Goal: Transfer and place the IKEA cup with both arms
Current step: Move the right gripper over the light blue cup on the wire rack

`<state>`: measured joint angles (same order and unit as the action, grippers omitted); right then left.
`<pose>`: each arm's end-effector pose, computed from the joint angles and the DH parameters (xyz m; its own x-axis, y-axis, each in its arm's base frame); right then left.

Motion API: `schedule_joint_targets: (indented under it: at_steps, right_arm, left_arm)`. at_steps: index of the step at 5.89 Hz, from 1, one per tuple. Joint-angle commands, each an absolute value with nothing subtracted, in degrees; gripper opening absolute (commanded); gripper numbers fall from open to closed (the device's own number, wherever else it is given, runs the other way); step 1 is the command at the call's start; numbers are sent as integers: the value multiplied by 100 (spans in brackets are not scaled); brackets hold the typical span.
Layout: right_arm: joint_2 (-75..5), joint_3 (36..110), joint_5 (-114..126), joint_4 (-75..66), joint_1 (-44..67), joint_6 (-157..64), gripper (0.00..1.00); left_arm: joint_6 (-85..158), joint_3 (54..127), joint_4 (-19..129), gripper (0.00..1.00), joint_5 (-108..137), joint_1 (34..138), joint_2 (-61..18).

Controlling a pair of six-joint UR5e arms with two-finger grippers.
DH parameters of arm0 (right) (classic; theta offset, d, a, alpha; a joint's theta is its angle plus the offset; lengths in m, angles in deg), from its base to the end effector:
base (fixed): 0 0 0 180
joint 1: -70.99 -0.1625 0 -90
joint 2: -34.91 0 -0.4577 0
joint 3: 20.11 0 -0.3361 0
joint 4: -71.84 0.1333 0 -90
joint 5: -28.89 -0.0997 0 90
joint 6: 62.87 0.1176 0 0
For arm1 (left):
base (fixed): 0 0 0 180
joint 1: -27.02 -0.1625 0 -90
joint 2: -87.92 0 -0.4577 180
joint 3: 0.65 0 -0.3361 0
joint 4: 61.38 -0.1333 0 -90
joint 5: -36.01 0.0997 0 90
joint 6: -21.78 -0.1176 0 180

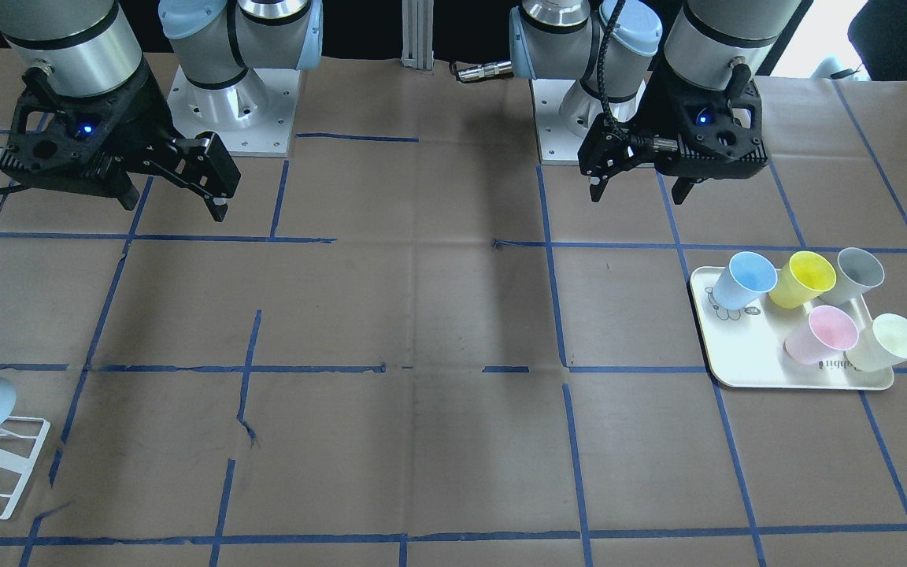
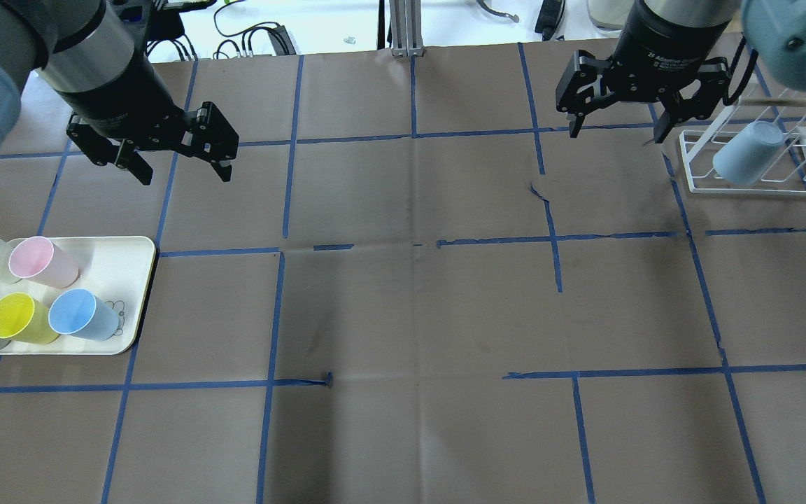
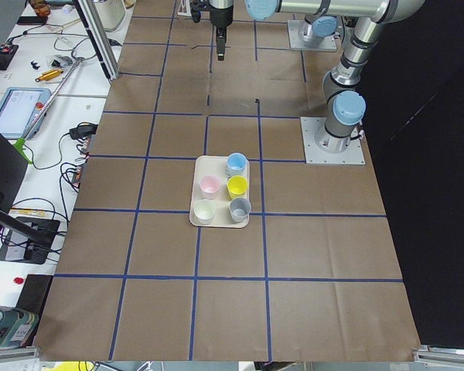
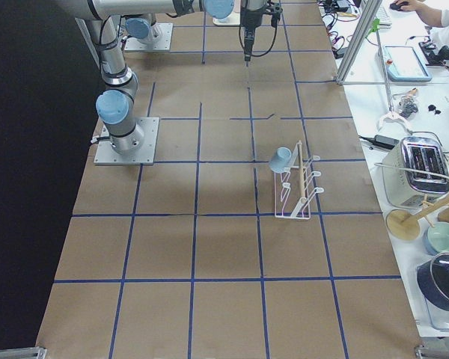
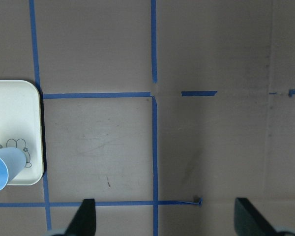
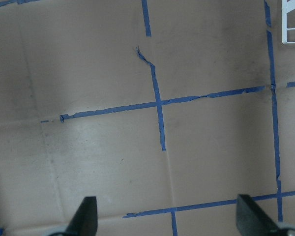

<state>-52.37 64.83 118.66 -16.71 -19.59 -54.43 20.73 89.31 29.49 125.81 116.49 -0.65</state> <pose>0.1384 -0.4577 0.5174 -0.9906 0.1367 -0.0063 0.1368 0.9905 -0.0148 -0.1298 -0.4267 0.5121 -1.0000 0.0091 0.0033 0.0091 0.9999 -0.0105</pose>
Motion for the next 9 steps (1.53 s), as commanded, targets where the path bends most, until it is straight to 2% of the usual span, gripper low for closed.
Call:
schedule_joint_targets:
  at_steps: [1, 4, 5, 7, 9]
  right_arm:
    - [-5254, 6479, 11872, -1580, -1962, -5443, 100]
    - [-5184, 6479, 11933, -1623, -1884, -5696, 100]
    - [-5167, 6505, 11968, -1727, -1666, -6429, 100]
    - [-4896, 6418, 11890, -1833, -369, -7597, 100]
    - [-4177, 5841, 11942, -2044, 573, -8611, 100]
  left_arm:
    - [2072, 8926, 2950, 98, 12592, 11649, -67]
    - [2072, 8926, 2941, 98, 12601, 11649, -67]
    - [2072, 8926, 2932, 98, 12592, 11649, -67]
    - [2072, 8926, 2915, 98, 12601, 11641, -67]
    - [2072, 8926, 2915, 98, 12601, 11641, -67]
